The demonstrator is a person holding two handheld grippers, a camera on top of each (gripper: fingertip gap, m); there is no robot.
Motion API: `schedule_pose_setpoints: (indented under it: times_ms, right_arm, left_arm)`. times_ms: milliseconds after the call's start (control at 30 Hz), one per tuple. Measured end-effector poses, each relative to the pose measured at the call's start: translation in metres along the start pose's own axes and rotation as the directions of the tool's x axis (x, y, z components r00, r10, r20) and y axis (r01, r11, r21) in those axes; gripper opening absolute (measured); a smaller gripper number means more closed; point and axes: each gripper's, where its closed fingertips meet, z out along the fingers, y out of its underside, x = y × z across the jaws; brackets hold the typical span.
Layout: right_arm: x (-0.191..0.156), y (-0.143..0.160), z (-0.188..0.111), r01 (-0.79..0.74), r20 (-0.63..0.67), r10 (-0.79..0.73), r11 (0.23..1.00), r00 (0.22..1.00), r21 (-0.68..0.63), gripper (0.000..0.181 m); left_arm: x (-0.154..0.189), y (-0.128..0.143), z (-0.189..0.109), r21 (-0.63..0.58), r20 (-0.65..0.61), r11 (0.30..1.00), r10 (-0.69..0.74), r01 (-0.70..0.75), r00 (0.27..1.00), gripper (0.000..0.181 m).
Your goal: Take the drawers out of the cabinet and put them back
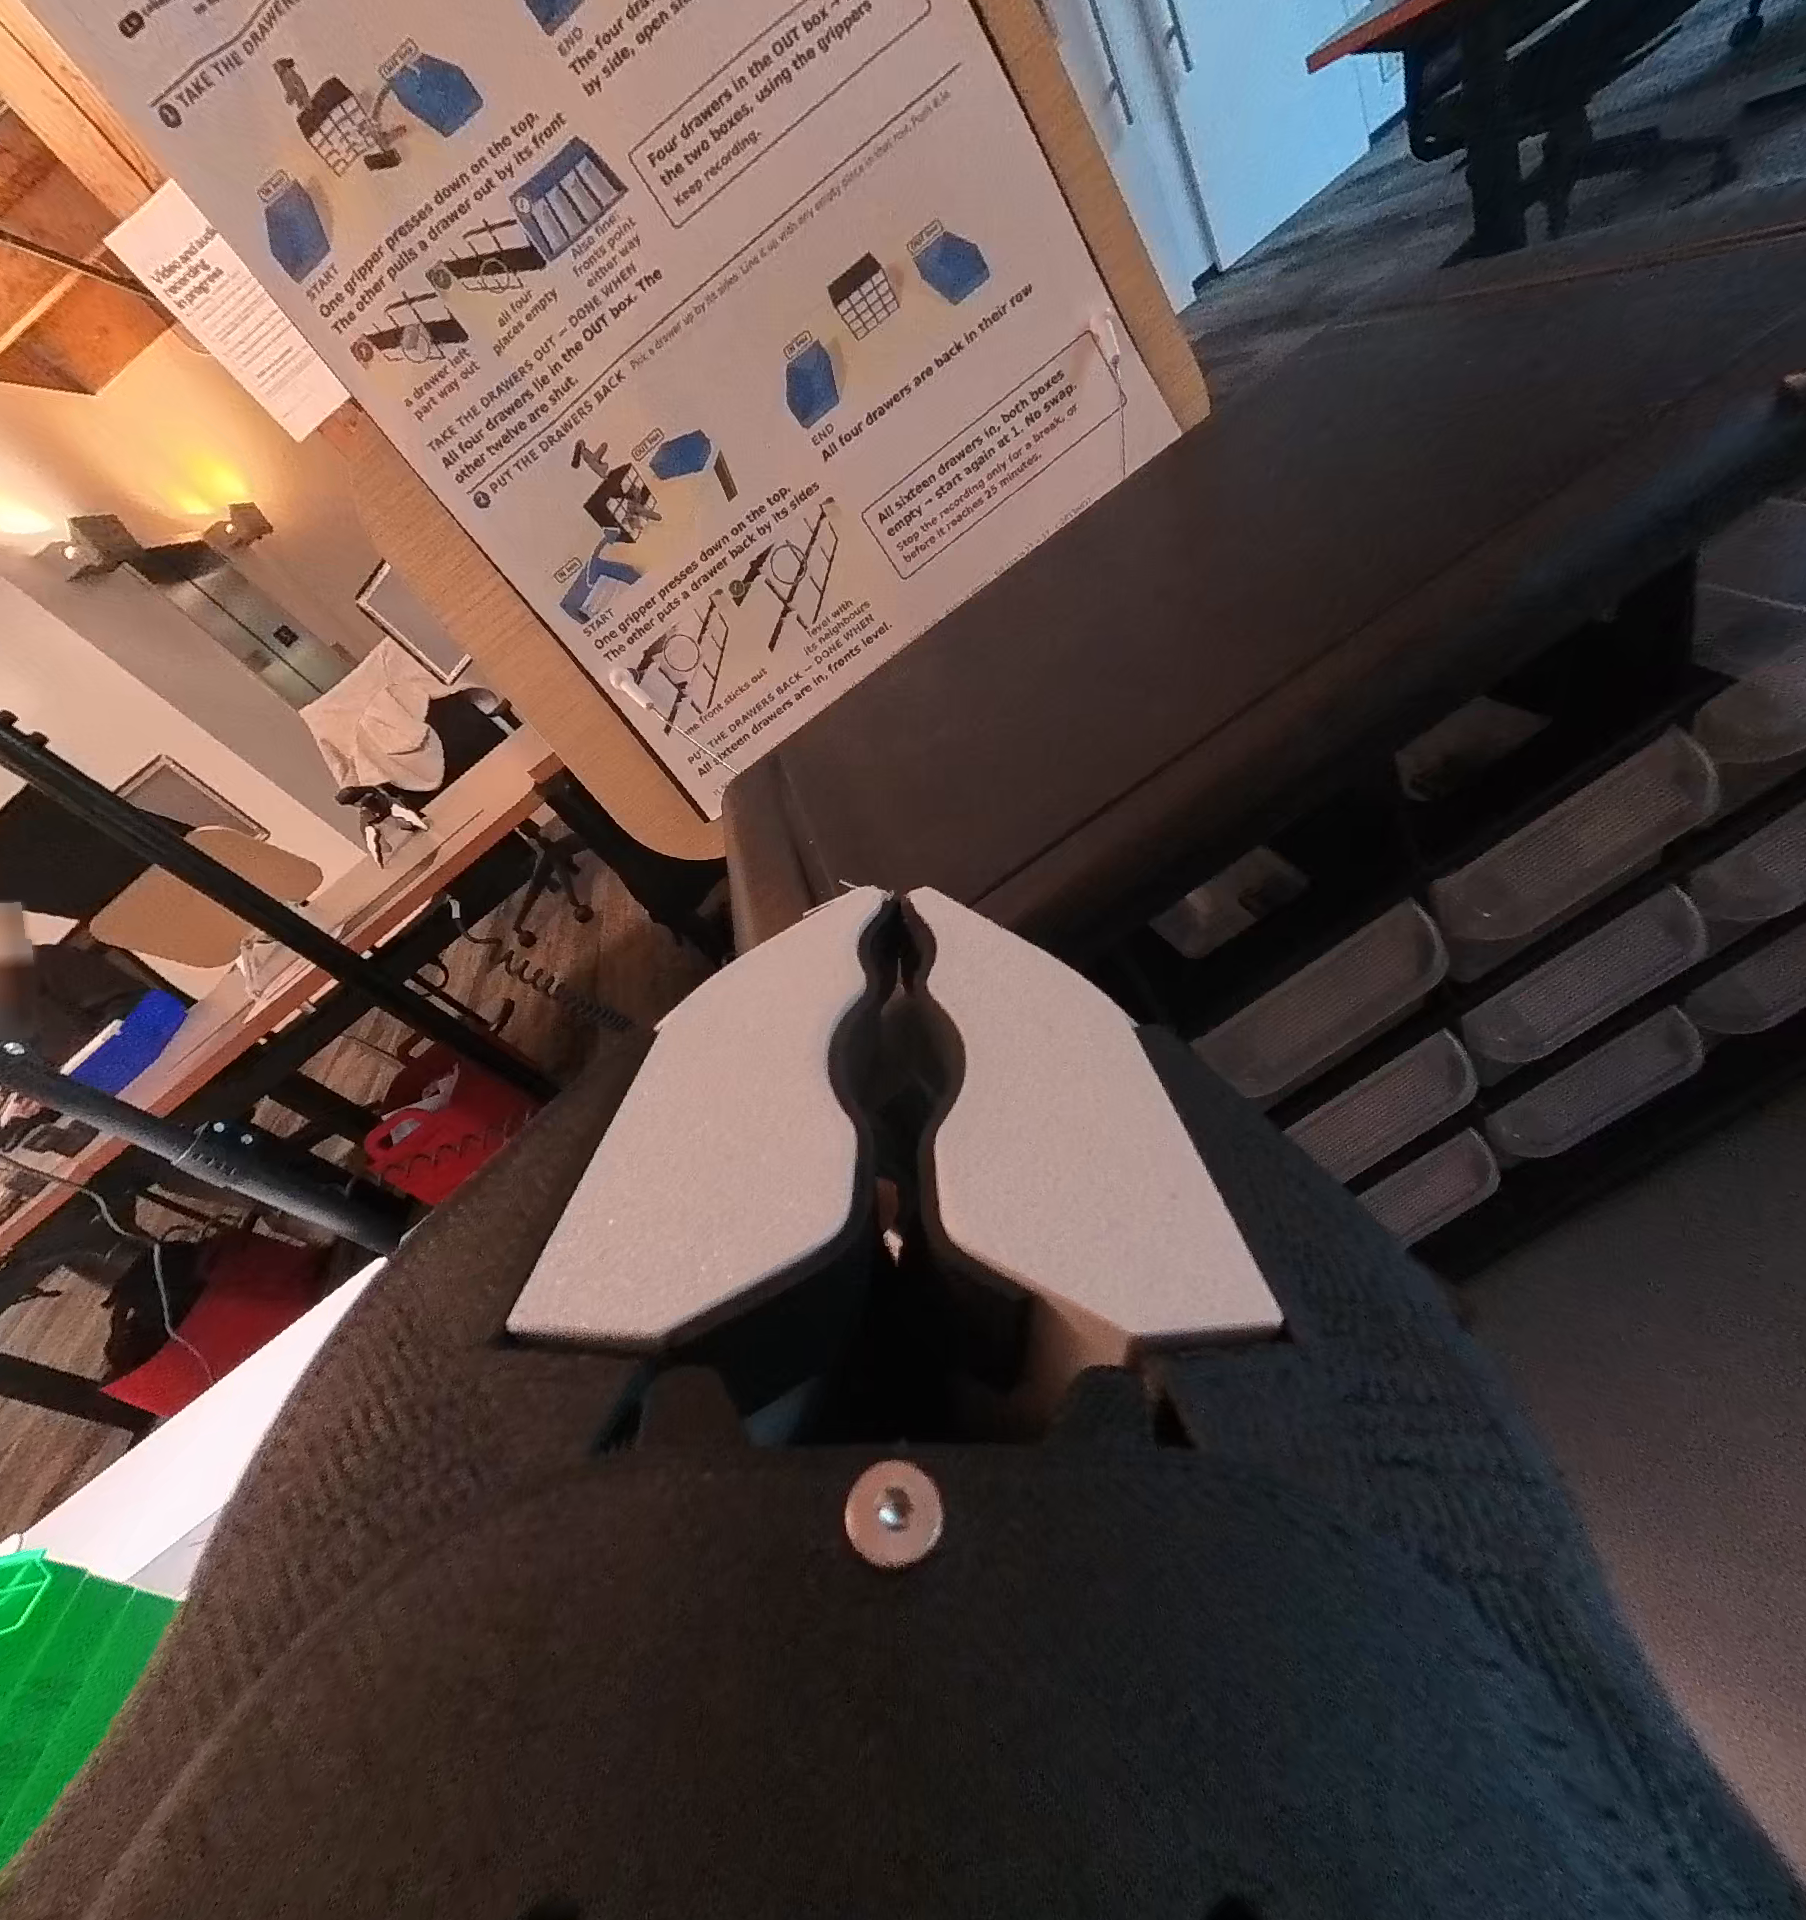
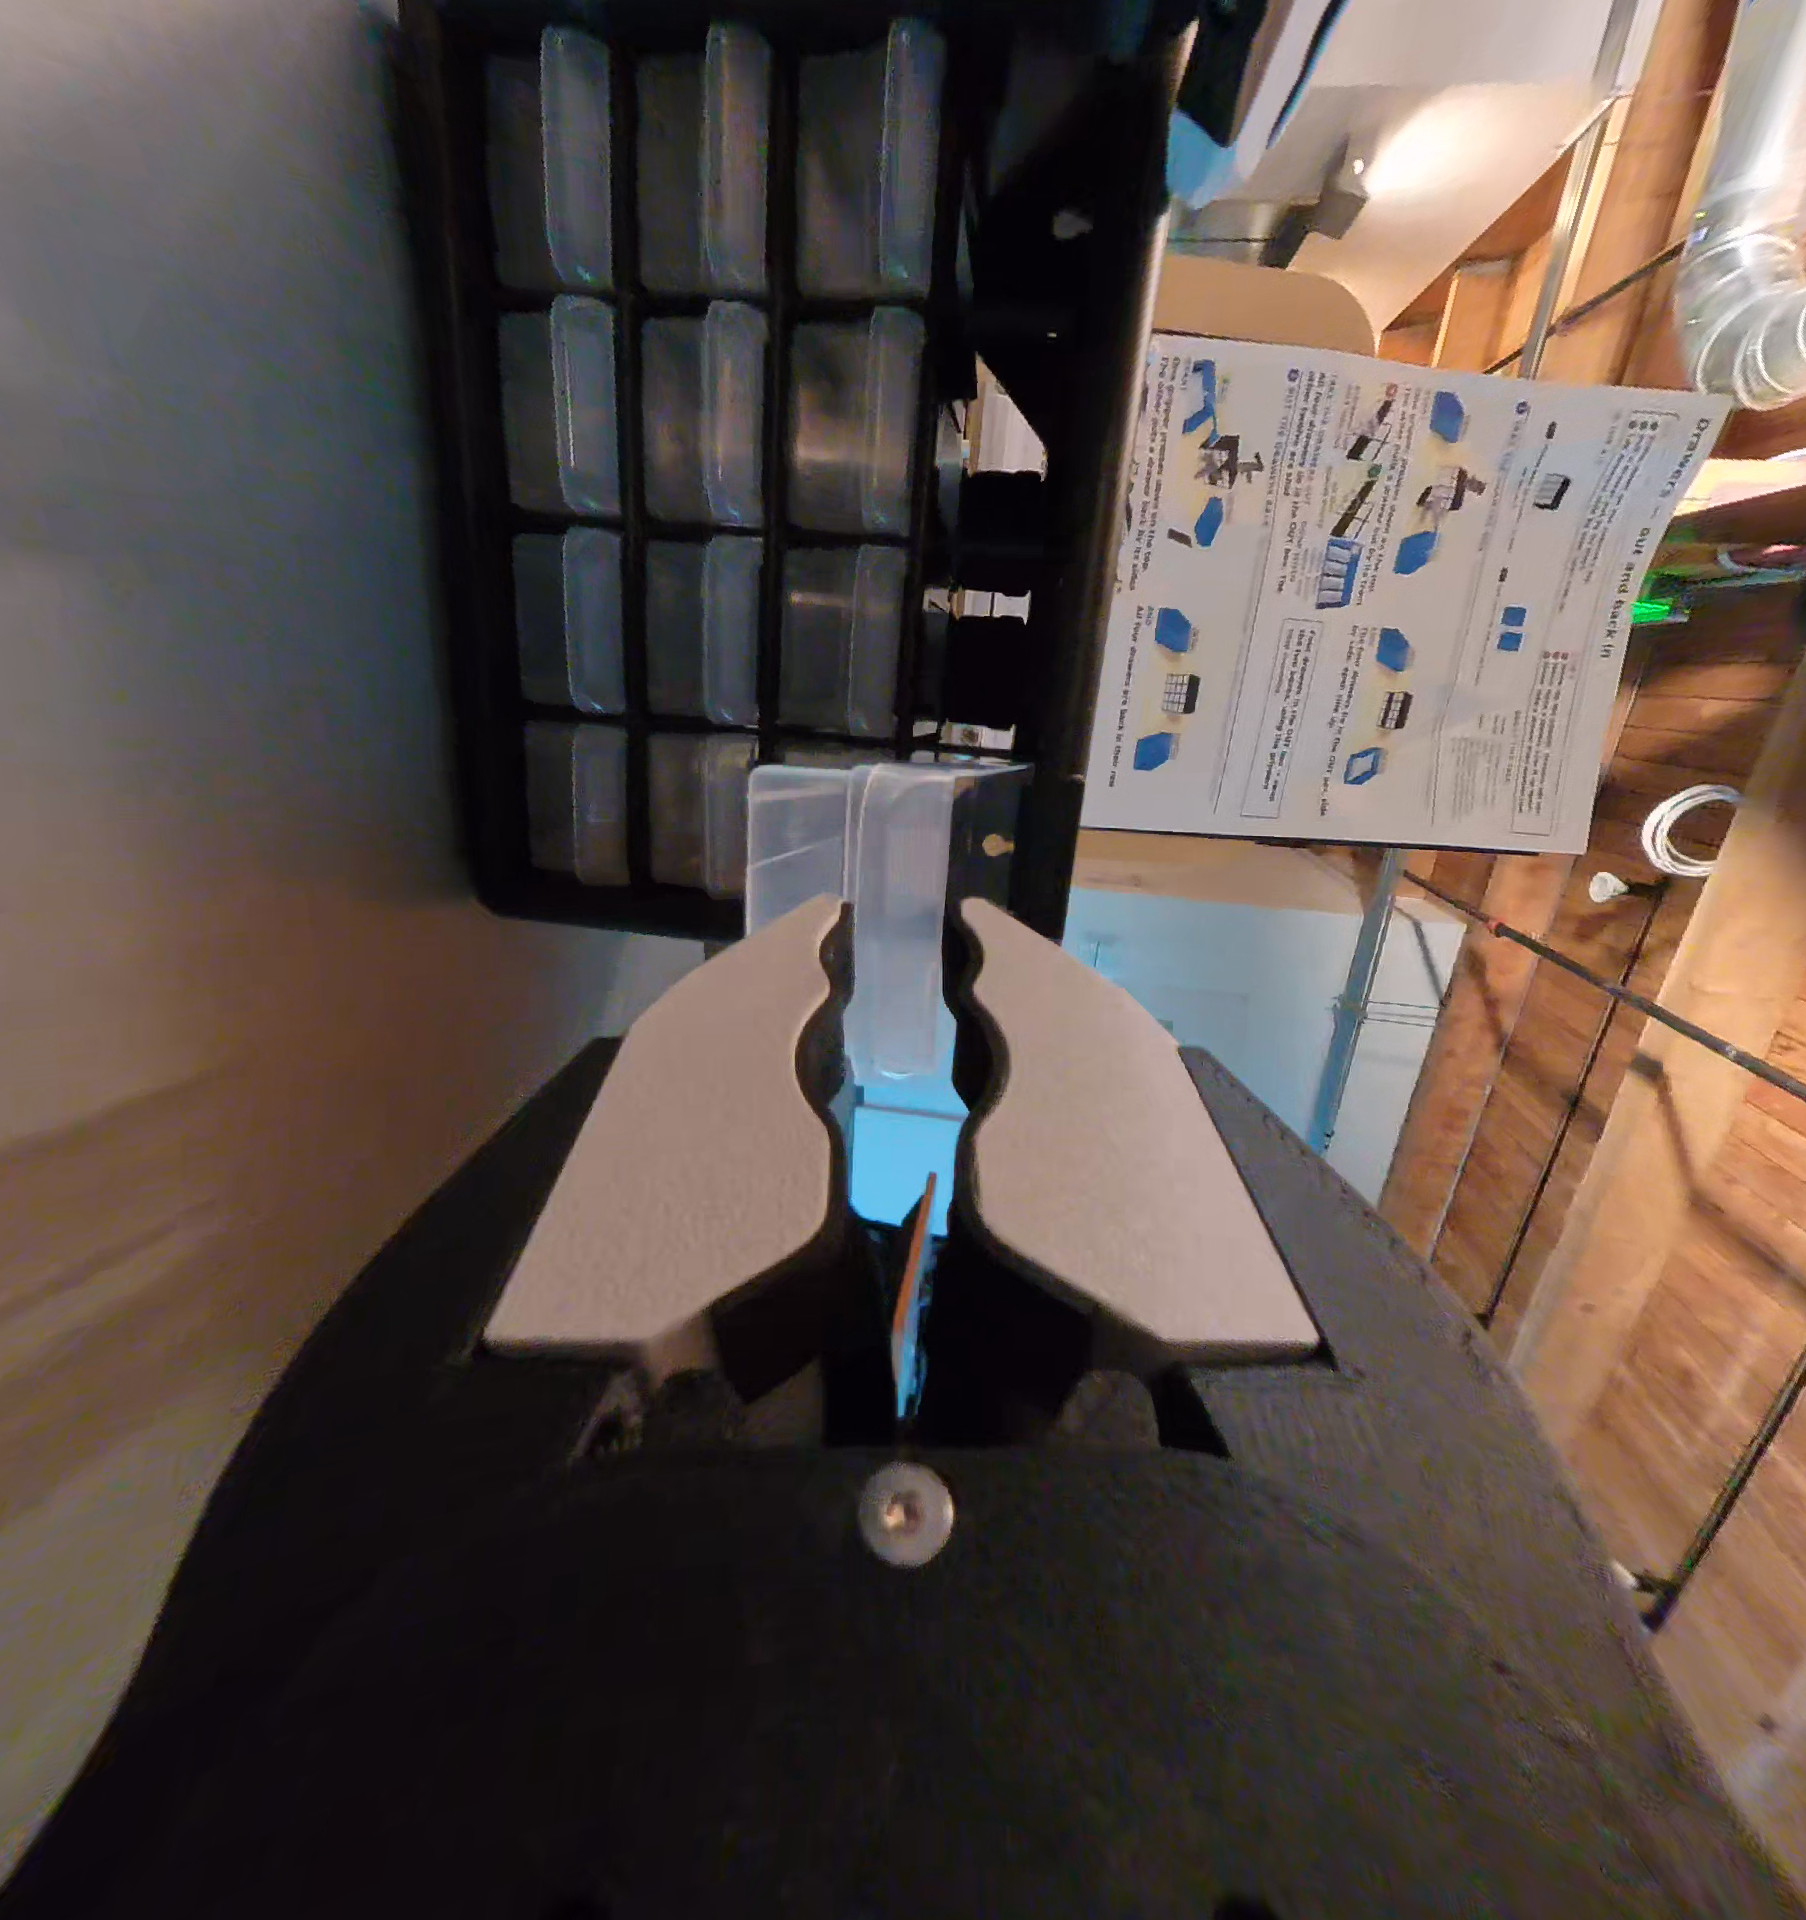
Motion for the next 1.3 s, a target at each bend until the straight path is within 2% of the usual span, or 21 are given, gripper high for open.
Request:
schedule_pose_setpoints:
  times_ms: [33, 433, 533, 600, 633, 667, 700, 833, 967, 1133, 1233, 1300]
  right_arm:
    - [0.000, 0.000, 0.000, -0.011, -0.001, 0.011, 1.000, 1.000, 0.009, 0.016]
    - [0.009, 0.007, -0.007, -0.001, 0.036, 0.001, 1.000, 0.999, 0.015, 0.015]
    - [0.034, 0.006, -0.012, -0.037, 0.002, 0.037, 0.998, 0.999, 0.041, 0.012]
    - [0.059, 0.008, -0.018, -0.047, -0.049, 0.049, 0.998, 0.998, 0.046, 0.003]
    - [0.062, 0.009, -0.019, -0.066, -0.018, 0.067, 0.997, 0.998, 0.047, 0.002]
    - [0.058, 0.006, -0.020, -0.107, 0.057, 0.103, 0.992, 0.993, 0.061, 0.002]
    - [0.060, 0.003, -0.019, -0.134, 0.060, 0.130, 0.988, 0.990, 0.080, 0.002]
    - [0.041, 0.009, -0.010, -0.051, 0.038, 0.050, 0.998, 0.998, 0.046, 0.002]
    - [0.040, 0.006, -0.019, -0.038, -0.072, 0.045, 0.994, 0.996, 0.101, 0.002]
    - [0.078, 0.012, -0.050, -0.091, -0.292, 0.140, 0.981, 0.946, 0.174, 0.002]
    - [0.113, 0.022, -0.080, -0.137, -0.466, 0.232, 0.964, 0.854, 0.230, 0.002]
    - [0.136, 0.030, -0.104, -0.158, -0.578, 0.293, 0.949, 0.762, 0.274, 0.002]
  left_arm:
    - [0.000, 0.000, 0.000, 0.000, 0.001, 1.000, 0.001, -0.001, 1.000, 0.001]
    - [-0.001, 0.001, 0.001, 0.002, 0.004, 1.000, 0.006, -0.006, 1.000, 0.001]
    - [-0.001, 0.001, 0.001, 0.003, 0.006, 1.000, 0.009, -0.009, 1.000, 0.001]
    - [-0.001, 0.001, 0.001, 0.003, 0.007, 1.000, 0.009, -0.009, 1.000, 0.001]
    - [-0.001, 0.001, 0.001, 0.003, 0.008, 1.000, 0.011, -0.011, 1.000, 0.001]
    - [-0.001, 0.001, 0.001, 0.003, 0.009, 1.000, 0.013, -0.013, 1.000, 0.001]
    - [-0.001, 0.001, 0.001, 0.003, 0.010, 1.000, 0.015, -0.015, 1.000, 0.001]
    - [-0.002, 0.001, 0.001, 0.004, 0.014, 1.000, 0.023, -0.023, 1.000, 0.001]
    - [-0.002, 0.001, 0.001, 0.006, 0.018, 1.000, 0.031, -0.031, 0.999, 0.001]
    - [0.000, 0.000, 0.001, 0.023, -0.030, 0.999, -0.045, 0.046, 0.999, 0.001]
    - [0.001, -0.023, -0.010, 0.132, -0.123, 0.966, -0.206, 0.222, 0.971, 0.030]
    - [0.005, -0.056, -0.030, 0.244, -0.262, 0.892, -0.316, 0.380, 0.912, 0.048]
